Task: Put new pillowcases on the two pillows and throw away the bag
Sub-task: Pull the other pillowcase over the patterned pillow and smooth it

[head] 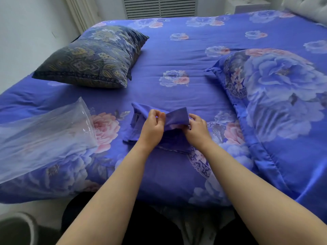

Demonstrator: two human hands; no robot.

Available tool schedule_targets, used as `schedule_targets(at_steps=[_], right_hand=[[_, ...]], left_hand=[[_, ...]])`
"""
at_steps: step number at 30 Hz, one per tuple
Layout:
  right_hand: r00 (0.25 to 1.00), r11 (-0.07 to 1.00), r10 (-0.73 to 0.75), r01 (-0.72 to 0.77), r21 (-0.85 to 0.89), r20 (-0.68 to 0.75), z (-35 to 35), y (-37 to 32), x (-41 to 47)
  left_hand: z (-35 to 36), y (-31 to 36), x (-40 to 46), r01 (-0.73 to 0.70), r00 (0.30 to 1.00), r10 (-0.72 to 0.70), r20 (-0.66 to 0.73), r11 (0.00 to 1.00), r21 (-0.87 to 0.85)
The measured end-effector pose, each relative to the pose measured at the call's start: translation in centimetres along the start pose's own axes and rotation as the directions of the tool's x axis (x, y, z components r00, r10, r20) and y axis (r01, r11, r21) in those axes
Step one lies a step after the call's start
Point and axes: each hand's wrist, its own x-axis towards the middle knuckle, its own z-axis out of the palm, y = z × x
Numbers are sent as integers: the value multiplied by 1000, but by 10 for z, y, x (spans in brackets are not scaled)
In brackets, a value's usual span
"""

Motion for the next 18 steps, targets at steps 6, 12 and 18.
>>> schedule_targets(at_steps=[6, 12, 18], right_hand=[[983, 862, 14, 81, 500, -183, -21, -39, -4], [885, 934, -287, 173, 313, 366, -67, -73, -24], [987, 994, -110, 109, 22, 121, -94, -61, -11]], left_hand=[[-38, -17, 7, 21, 991, -98, 88, 780, 626], [-54, -9, 7, -103, 968, 209, -139, 835, 541], [-80, 20, 5, -114, 844, 268, -465, 936, 333]])
